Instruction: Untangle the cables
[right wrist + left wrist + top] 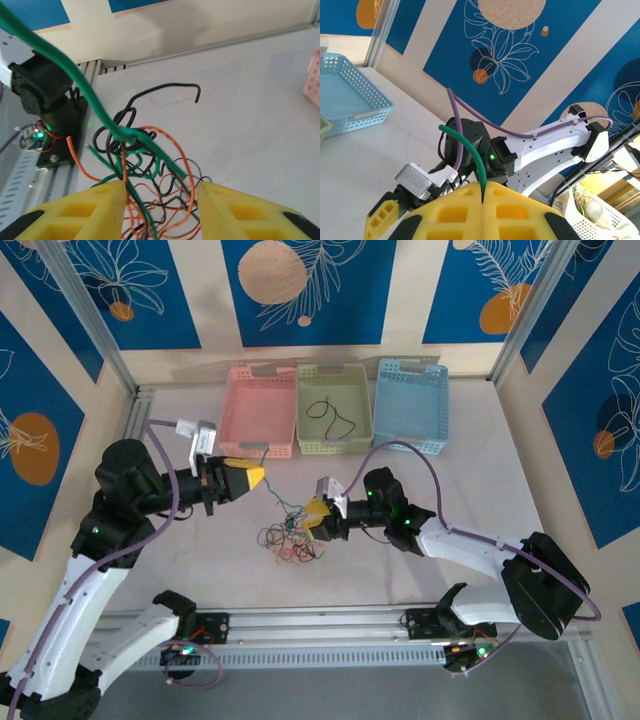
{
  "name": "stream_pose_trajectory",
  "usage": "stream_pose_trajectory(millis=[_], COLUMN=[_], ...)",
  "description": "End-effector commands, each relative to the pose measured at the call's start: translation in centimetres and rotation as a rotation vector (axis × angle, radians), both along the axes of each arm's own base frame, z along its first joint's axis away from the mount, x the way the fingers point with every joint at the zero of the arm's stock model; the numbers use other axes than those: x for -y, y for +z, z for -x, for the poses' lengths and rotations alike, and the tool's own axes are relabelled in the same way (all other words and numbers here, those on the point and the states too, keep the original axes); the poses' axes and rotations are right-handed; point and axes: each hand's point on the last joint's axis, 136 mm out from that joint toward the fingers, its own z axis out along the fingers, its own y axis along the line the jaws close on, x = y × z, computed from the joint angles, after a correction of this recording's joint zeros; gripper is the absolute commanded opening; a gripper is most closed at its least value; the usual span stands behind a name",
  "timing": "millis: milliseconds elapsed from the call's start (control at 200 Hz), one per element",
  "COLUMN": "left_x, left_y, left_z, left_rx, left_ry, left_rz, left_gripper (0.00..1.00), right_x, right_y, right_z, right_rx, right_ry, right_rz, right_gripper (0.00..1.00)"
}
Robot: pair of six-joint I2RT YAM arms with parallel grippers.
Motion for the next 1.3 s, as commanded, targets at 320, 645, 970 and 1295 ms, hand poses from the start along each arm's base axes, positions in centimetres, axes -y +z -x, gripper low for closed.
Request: stream_pose_trajectory(millis=[320,645,970,1295], left_x=[-0.3,-0.3,-0.5,-3.4], left_y=[2.9,2.6,2.6,8.8], left_z=[1.3,1.1,1.0,4.3], left_rx=[0.070,0.065,0.068,0.253], left_ry=[-0.033,-0.026,-0.003,0.101], left_rz=[0.051,0.046,0.041,0.095], left_gripper=[0.00,0.00,0.00,0.00], right_x=[-0.7,-0.7,0.1,7.4], right_y=[2.5,2.5,2.1,-0.4], right_z=[-0.2,0.1,-1.3,-10.4], right_rx=[0.174,0.176,0.162,-0.107], right_ry=[0.023,0.033,-0.055,-0.539], right_rz=[-0.049,-0.057,-0.046,-0.066], right_gripper=[0.32,0.09,0.00,0.00])
